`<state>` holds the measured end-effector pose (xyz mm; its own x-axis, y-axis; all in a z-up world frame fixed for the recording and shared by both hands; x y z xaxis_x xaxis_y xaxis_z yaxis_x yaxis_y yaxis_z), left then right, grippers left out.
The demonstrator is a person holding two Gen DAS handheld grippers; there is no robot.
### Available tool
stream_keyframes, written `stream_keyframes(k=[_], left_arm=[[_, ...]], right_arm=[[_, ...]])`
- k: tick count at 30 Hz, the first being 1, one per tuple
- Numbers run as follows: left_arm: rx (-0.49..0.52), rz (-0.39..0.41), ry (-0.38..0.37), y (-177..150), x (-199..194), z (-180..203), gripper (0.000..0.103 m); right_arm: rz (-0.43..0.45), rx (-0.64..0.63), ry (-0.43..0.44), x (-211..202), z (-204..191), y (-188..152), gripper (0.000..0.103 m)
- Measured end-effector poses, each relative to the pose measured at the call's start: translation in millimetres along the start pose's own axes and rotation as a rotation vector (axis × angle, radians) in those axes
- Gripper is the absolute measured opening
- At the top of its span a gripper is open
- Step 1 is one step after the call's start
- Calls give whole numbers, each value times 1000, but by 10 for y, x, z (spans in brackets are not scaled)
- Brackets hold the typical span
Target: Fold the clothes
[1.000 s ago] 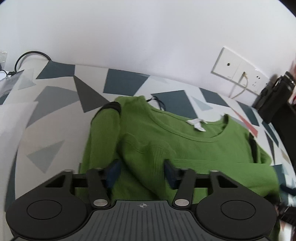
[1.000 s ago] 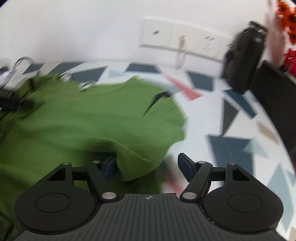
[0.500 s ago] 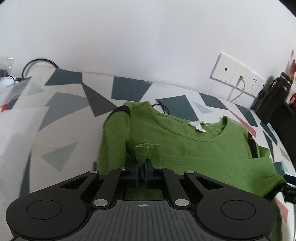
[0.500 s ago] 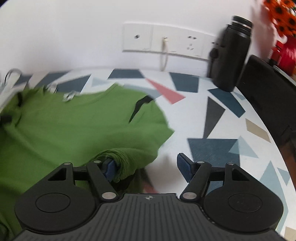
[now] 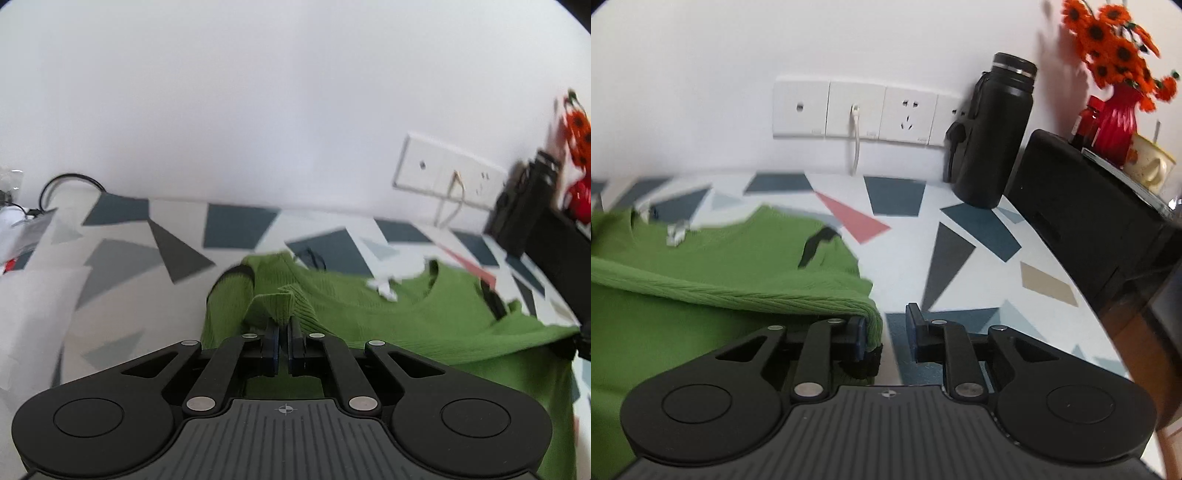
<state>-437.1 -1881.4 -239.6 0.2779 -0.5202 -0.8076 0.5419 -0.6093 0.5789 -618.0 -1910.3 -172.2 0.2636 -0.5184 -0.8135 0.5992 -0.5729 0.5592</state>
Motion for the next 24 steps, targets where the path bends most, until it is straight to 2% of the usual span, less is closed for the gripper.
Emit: stream_keyframes(k=[3, 7, 10, 13, 14, 15, 20, 22, 23, 24], left_arm=[[23, -62, 6, -178, 139, 30, 4], [32, -96, 9, -330, 220, -28, 5], [30, -105, 1, -333, 229, -53, 7], [2, -128, -41, -307, 236, -79, 14], [-10, -136, -60, -295, 236, -90, 22], [-19, -143, -71, -287, 234, -101, 25], [-29, -158, -94, -255, 223, -141, 25], [-31, -155, -89, -247, 214, -157, 25], [-31, -154, -85, -243, 209, -165, 20], [-26, -148, -73, -240, 195, -172, 11]], right_arm=[[-63, -20, 34, 83, 14, -145, 31], [-77, -42, 83, -17, 29, -305, 58], [-87, -65, 144, -127, 65, -358, 65], [-97, -66, 209, -228, 117, -359, 66], [-99, -66, 228, -260, 133, -351, 67], [-101, -68, 239, -290, 147, -341, 68], [-113, -79, 295, -404, 179, -309, 69], [-121, -86, 316, -437, 186, -306, 75], [-129, -94, 317, -440, 193, -316, 75], [-138, -104, 318, -439, 200, -329, 75]])
Point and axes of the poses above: each gripper's, at about its wrist camera, not at the fingertips, and x roughly the way its jaws point, z to its right, y to its top, the point moved 8 cm from there along x, roughly the way its jaws point, and after that the axes turned 14 degrees about -z, right-handed, at the moved point
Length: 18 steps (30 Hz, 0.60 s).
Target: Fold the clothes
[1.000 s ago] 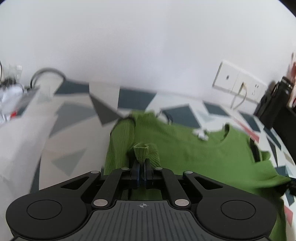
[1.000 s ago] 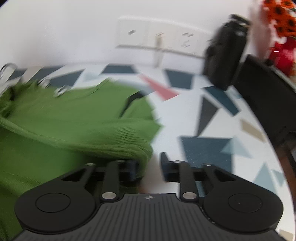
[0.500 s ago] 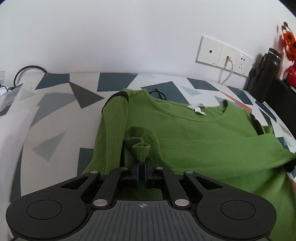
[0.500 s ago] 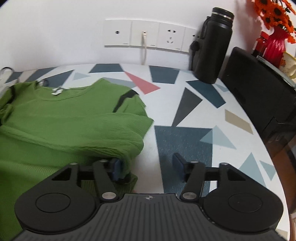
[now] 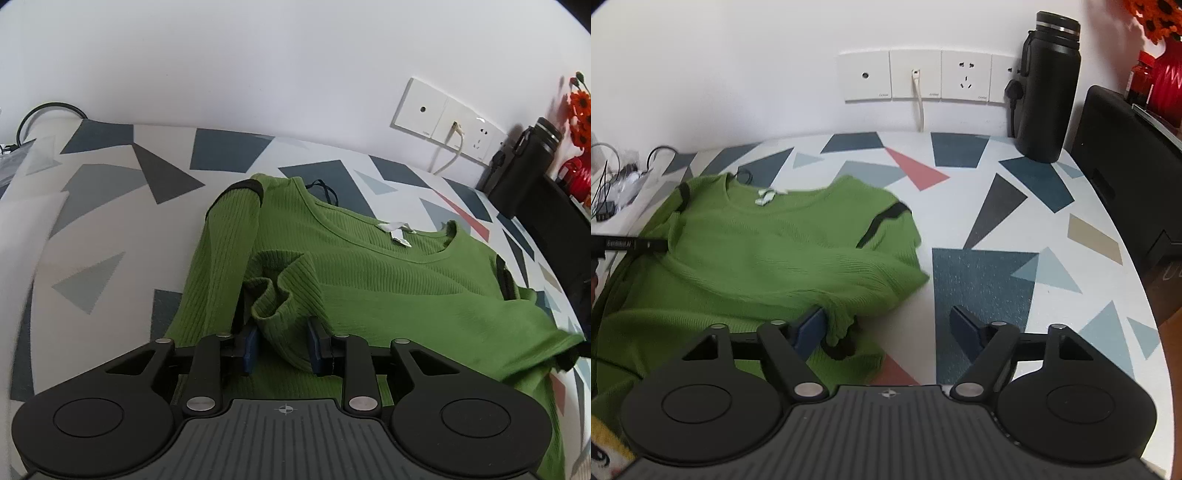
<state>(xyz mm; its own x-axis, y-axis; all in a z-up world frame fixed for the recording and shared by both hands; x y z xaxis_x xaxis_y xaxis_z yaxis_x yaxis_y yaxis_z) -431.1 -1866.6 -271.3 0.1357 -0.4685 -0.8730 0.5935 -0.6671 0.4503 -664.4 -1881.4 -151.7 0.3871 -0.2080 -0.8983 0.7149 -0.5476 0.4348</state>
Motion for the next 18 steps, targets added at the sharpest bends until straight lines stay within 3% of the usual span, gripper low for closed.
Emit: stream_keyframes(k=[4, 11, 16, 18], left_arm=[[35, 14, 29, -46, -88, -7, 6], [107, 29, 92, -147, -114, 80, 5], [102, 27, 102, -177, -92, 65, 5], [96, 23, 104, -194, -75, 54, 6]], right_arm=[[9, 66, 33, -35, 135, -18, 75], [64, 351, 72, 287, 472, 254, 73], [-24, 374, 50, 709, 397, 372, 46], [-38, 363, 38, 773, 331, 398, 42]])
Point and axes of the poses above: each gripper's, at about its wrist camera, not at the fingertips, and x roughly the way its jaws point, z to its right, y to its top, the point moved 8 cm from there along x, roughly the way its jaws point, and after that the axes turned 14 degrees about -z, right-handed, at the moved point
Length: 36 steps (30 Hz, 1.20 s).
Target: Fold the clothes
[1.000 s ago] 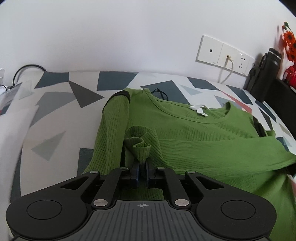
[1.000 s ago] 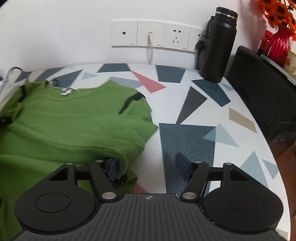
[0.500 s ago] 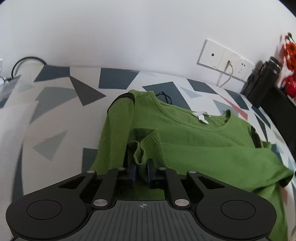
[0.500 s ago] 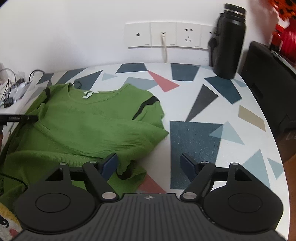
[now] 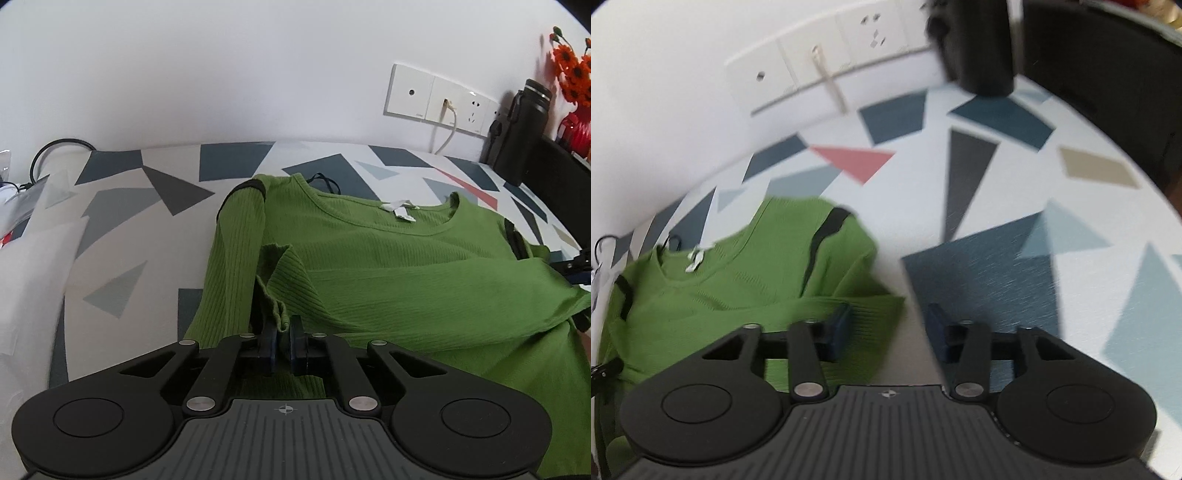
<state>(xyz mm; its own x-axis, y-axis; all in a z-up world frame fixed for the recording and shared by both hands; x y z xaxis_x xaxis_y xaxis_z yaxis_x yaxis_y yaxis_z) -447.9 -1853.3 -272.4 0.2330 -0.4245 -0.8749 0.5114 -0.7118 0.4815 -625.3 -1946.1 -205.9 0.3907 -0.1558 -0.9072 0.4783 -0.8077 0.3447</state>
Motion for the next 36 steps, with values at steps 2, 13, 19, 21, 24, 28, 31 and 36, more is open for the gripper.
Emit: stream_keyframes(k=[2, 13, 19, 21, 24, 28, 31, 36], left_arm=[[-17, -3, -2, -15, 15, -7, 6], [-19, 46, 38, 250, 235, 304, 6], [-15, 59, 76, 310, 261, 249, 8], [-25, 63, 86, 352, 273, 208, 8], [-39, 61, 96, 411, 292, 161, 9], [-33, 17, 47, 409, 282, 196, 29], [-7, 11, 17, 333, 178, 226, 42], [21, 8, 10, 184, -30, 186, 44]], right_arm=[[6, -19, -28, 30, -56, 15, 28], [280, -120, -218, -62, -167, 791, 3], [206, -153, -261, 338, -119, 874, 3], [204, -159, -267, 397, -120, 853, 3], [222, -154, -253, 392, -137, 819, 4], [251, -112, -218, 254, -138, 807, 13], [267, -82, -188, 97, -97, 773, 18], [313, -1, -155, -221, 9, 686, 28]])
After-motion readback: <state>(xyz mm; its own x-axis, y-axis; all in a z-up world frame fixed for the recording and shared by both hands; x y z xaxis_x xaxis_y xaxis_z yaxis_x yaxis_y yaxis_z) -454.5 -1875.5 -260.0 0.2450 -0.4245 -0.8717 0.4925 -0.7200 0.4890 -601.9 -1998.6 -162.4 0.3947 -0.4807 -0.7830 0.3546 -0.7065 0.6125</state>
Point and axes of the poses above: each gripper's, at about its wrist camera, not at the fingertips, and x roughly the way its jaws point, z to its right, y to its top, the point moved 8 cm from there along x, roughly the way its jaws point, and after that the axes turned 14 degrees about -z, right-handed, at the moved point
